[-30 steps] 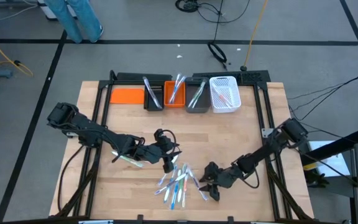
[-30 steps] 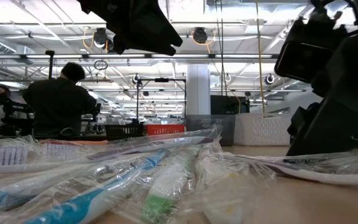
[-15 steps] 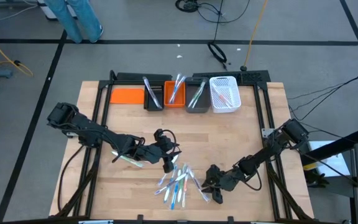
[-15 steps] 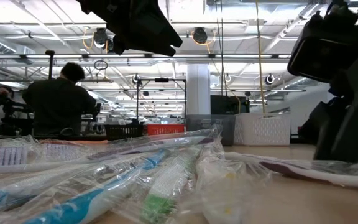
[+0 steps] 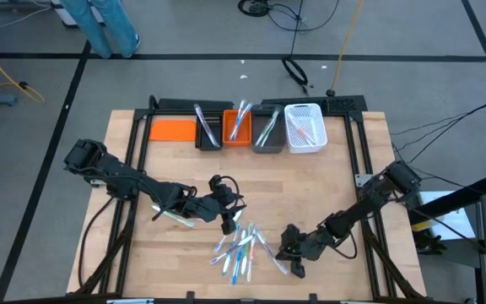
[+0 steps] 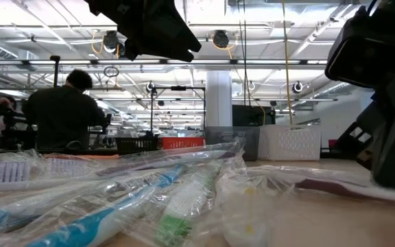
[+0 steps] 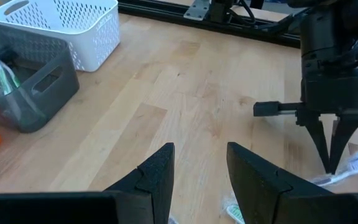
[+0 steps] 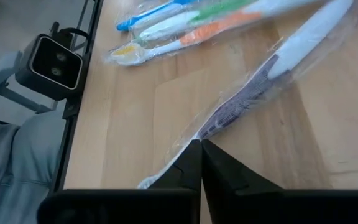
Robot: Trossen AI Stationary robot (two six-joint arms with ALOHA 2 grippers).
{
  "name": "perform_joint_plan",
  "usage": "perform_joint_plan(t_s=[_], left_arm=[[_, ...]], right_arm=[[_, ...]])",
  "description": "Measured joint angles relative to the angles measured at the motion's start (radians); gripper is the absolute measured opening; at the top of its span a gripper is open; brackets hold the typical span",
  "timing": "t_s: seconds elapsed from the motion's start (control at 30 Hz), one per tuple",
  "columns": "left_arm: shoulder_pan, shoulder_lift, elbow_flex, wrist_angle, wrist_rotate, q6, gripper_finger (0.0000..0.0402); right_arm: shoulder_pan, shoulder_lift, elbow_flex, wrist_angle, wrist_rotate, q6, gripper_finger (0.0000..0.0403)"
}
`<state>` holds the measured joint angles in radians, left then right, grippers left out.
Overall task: Pick & Place Toothbrushes
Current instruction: Put the violet toothbrush into the black basket
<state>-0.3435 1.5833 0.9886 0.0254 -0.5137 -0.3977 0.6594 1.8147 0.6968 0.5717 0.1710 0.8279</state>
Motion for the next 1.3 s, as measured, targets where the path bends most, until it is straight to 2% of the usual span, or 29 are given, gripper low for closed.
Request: perform_joint_plan(t_s=[0.1, 0.27, 0.43, 0.6, 0.8, 1.07, 1.17, 1.3], left_arm=[[0.000, 0.000, 0.000, 0.000, 0.005, 0.003, 0.0150], [-0.006, 0.000, 0.000, 0.014, 0.076, 0.069, 0.0150], [-0.042, 0.000, 0.000, 0.100, 0.142, 0.209, 0.0150], [-0.106, 0.000, 0.001, 0.185, 0.144, 0.386, 0.0150], [-0.170, 0.001, 0.001, 0.188, -0.012, 0.461, 0.0149], [-0.193, 0.141, 0.037, 0.248, -0.076, 0.582, 0.0149], [-0.200, 0.205, 0.104, 0.229, -0.146, 0.664, 0.0149], [-0.215, 0.294, 0.230, 0.112, -0.240, 0.750, 0.0149]], right_arm=[[0.000, -0.055, 0.000, -0.065, 0.008, -0.017, 0.0000], [0.000, -0.157, 0.000, -0.171, 0.064, -0.047, 0.0000], [-0.010, -0.226, 0.000, -0.188, 0.068, -0.112, 0.0000], [-0.035, -0.261, 0.000, -0.188, 0.068, -0.147, 0.0000], [-0.071, -0.268, 0.001, -0.185, 0.064, -0.164, 0.0000], [-0.116, -0.268, 0.001, -0.141, 0.031, -0.186, 0.0000], [-0.125, -0.268, 0.002, -0.118, 0.008, -0.195, 0.0000], [-0.132, -0.269, 0.001, -0.097, 0.006, -0.206, 0.0000]])
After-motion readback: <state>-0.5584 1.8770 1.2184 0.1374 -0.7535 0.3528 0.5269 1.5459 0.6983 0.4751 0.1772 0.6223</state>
